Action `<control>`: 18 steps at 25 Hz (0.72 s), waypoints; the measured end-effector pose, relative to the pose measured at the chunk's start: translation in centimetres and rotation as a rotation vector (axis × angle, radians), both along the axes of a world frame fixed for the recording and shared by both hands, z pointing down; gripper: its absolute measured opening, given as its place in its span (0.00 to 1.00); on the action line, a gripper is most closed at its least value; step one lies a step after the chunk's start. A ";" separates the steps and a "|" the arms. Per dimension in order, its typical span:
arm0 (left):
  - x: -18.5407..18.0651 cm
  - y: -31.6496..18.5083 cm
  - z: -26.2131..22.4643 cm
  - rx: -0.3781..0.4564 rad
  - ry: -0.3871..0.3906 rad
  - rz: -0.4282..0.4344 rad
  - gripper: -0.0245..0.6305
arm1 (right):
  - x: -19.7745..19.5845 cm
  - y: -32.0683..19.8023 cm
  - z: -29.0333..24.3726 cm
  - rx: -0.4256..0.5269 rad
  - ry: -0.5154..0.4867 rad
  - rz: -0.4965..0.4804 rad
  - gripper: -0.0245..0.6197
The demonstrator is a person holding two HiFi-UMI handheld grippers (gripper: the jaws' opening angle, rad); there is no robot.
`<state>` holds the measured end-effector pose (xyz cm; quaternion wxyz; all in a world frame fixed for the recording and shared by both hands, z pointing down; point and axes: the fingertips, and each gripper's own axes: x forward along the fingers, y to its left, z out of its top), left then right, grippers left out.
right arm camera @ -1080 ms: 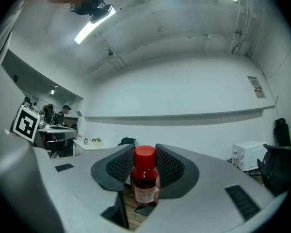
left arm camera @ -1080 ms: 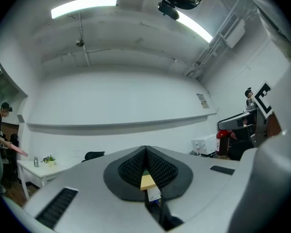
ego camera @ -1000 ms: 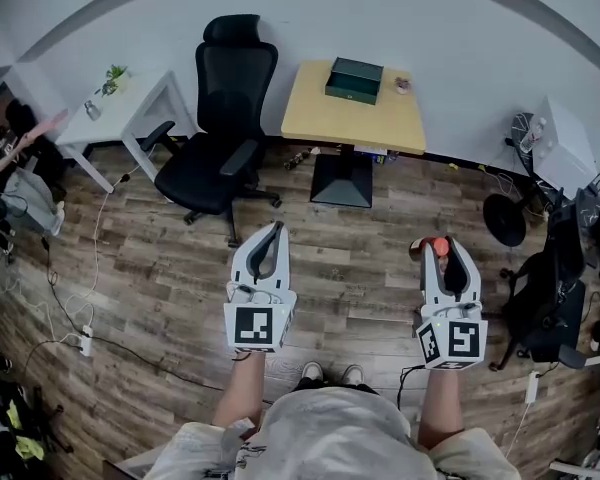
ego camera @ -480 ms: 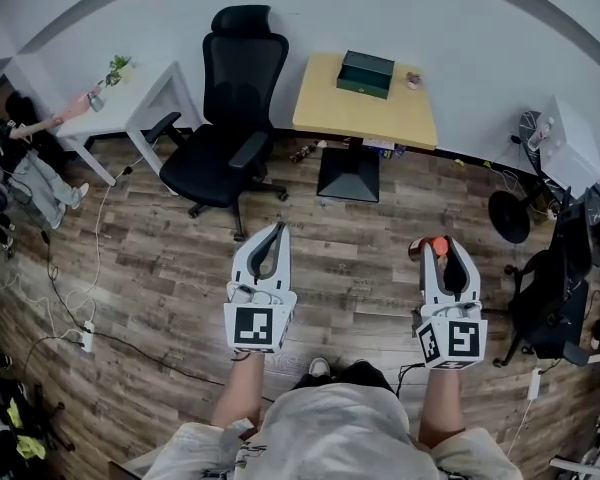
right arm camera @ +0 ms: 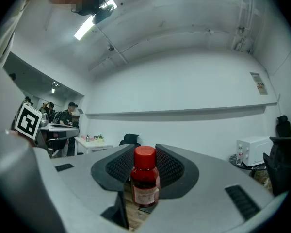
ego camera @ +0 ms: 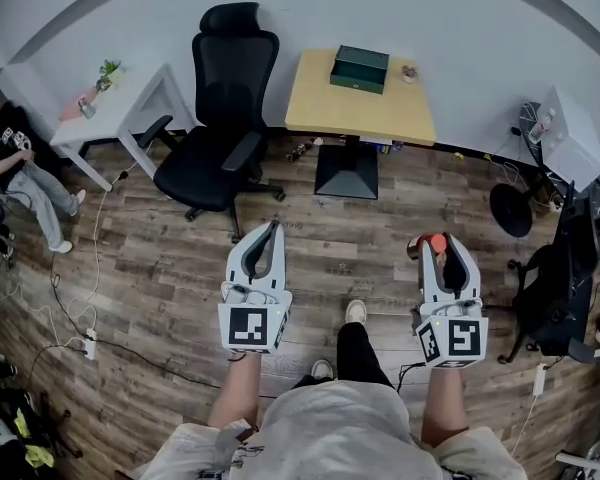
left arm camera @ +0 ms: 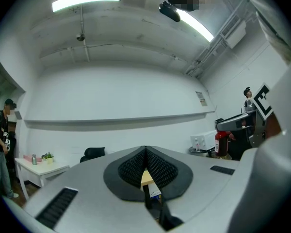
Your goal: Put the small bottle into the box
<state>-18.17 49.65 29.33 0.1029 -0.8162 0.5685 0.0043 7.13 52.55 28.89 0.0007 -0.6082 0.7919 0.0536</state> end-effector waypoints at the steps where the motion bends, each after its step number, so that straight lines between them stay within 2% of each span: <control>1: 0.4 -0.7 0.1 -0.001 -0.003 -0.001 0.05 | 0.2 -0.8 0.1 0.000 -0.001 -0.005 0.26; 9: 3.6 -8.3 0.2 0.018 0.006 -0.046 0.05 | 3.3 -8.7 0.3 0.001 -0.007 -0.020 0.26; 18: 8.8 -17.8 0.2 -0.024 -0.026 -0.070 0.05 | 8.5 -19.2 1.3 -0.039 -0.024 -0.050 0.26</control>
